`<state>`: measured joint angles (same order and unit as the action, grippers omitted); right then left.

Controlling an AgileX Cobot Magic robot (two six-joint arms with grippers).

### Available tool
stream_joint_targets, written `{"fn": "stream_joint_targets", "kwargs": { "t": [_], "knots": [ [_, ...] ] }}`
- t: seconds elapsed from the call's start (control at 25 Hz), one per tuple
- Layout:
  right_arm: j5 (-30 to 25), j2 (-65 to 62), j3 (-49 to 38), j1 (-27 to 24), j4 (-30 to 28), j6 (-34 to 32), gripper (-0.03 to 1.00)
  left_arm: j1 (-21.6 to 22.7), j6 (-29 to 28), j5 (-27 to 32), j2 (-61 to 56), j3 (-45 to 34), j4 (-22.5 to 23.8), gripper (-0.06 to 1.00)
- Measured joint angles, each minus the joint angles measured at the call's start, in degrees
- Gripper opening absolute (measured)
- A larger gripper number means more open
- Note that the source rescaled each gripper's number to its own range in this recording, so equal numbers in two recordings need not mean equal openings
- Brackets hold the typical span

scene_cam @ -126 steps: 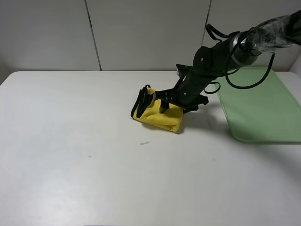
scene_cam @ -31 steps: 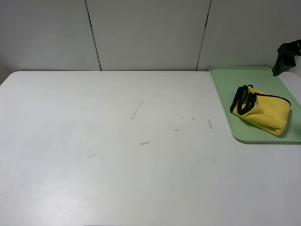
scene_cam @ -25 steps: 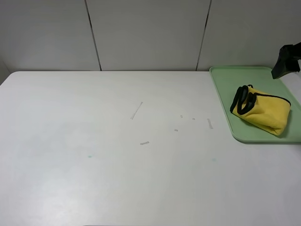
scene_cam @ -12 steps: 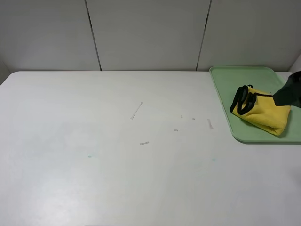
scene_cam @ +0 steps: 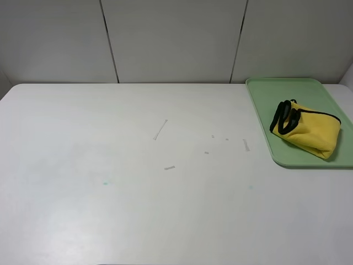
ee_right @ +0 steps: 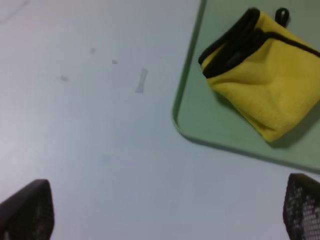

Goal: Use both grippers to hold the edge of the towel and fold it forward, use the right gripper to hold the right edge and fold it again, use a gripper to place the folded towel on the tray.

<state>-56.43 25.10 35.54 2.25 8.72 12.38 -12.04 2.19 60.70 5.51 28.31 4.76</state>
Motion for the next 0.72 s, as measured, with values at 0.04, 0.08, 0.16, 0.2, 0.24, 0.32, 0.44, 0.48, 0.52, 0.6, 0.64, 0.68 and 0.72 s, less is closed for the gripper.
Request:
{"fn": "stream_joint_targets", "kwargs": {
  "t": [0.04,0.08,0.16,0.2,0.24,0.32,0.44,0.48,0.52,0.6,0.64,0.68,0.72],
  "knots": [
    [-1.09,-2.93,-0.4,0.0,0.04,0.0,1.0,0.0,0.0,0.0,0.0,0.0,0.0,1.0],
    [-2.18,-5.89,-1.02,0.0,0.04,0.0,1.0,0.0,0.0,0.0,0.0,0.0,0.0,1.0],
    [-3.62,-11.31,-2.31,0.0,0.19,0.0,1.0,0.0,0.0,0.0,0.0,0.0,0.0,1.0],
    [-3.98,-14.21,-3.09,0.0,0.3,0.0,1.0,0.0,0.0,0.0,0.0,0.0,0.0,1.0],
    [-4.39,-17.04,-3.95,0.0,0.55,0.0,1.0,0.0,0.0,0.0,0.0,0.0,0.0,1.0],
    [-4.6,-21.83,-5.29,0.0,1.7,0.0,1.0,0.0,0.0,0.0,0.0,0.0,0.0,1.0],
    [-4.54,-25.29,-6.08,0.0,3.35,0.0,1.0,0.0,0.0,0.0,0.0,0.0,0.0,1.0],
    [-4.38,-25.37,-6.21,0.04,3.49,0.0,1.0,0.0,0.0,0.0,0.0,0.0,0.0,1.0],
    [-4.23,-25.37,-6.34,0.18,3.57,0.0,1.0,0.0,0.0,0.0,0.0,0.0,0.0,1.0],
    [-3.72,-25.37,-6.74,0.55,3.63,0.0,1.0,0.0,0.0,0.0,0.0,0.0,0.0,1.0],
    [-3.66,-25.37,-6.87,0.67,3.57,0.0,1.0,0.0,0.0,0.0,0.0,0.0,0.0,1.0],
    [-3.53,-25.37,-6.88,0.67,3.57,-0.05,1.0,0.0,0.0,0.0,0.0,0.0,0.0,1.0],
    [-3.3,-25.37,-6.88,0.67,3.57,-0.05,1.0,0.0,0.0,0.0,0.0,0.0,0.0,1.0]
  ]
}}
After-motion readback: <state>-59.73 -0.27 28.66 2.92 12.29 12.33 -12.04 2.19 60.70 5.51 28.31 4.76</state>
